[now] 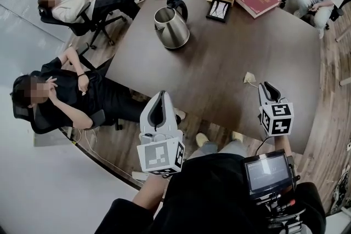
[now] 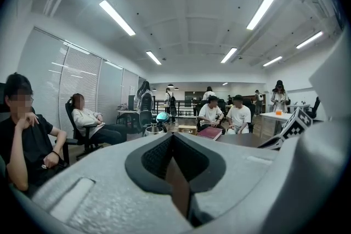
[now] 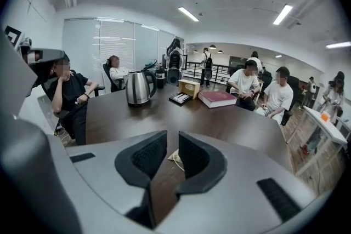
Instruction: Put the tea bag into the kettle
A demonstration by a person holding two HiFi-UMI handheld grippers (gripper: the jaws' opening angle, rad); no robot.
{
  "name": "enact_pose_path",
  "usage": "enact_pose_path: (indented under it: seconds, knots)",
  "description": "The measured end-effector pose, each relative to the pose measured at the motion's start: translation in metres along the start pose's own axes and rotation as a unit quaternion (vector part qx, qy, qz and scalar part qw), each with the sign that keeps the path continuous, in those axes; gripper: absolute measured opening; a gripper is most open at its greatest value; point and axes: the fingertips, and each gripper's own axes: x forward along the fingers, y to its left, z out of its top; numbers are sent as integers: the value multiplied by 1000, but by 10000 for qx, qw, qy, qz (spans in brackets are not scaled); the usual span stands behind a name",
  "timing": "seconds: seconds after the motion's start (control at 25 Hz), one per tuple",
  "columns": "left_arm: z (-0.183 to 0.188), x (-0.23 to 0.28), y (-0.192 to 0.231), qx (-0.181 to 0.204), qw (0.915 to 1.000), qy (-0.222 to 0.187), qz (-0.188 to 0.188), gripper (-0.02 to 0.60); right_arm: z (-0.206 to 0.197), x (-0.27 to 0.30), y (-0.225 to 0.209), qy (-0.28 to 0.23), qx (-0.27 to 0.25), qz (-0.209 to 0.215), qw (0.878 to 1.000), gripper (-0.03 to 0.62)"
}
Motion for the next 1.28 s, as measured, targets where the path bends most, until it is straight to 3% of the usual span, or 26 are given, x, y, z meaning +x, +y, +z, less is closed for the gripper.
enact_pose_path:
  seconds: [0.56,1.28]
  knots:
    - [-10,-3,11,106,9994,206,255,5,-36,53,-9,521,-289,-6,9982,77]
    - [-41,16,13,139,9955,692,628,5,-73,124,-22,1099,-524,306,9921,84]
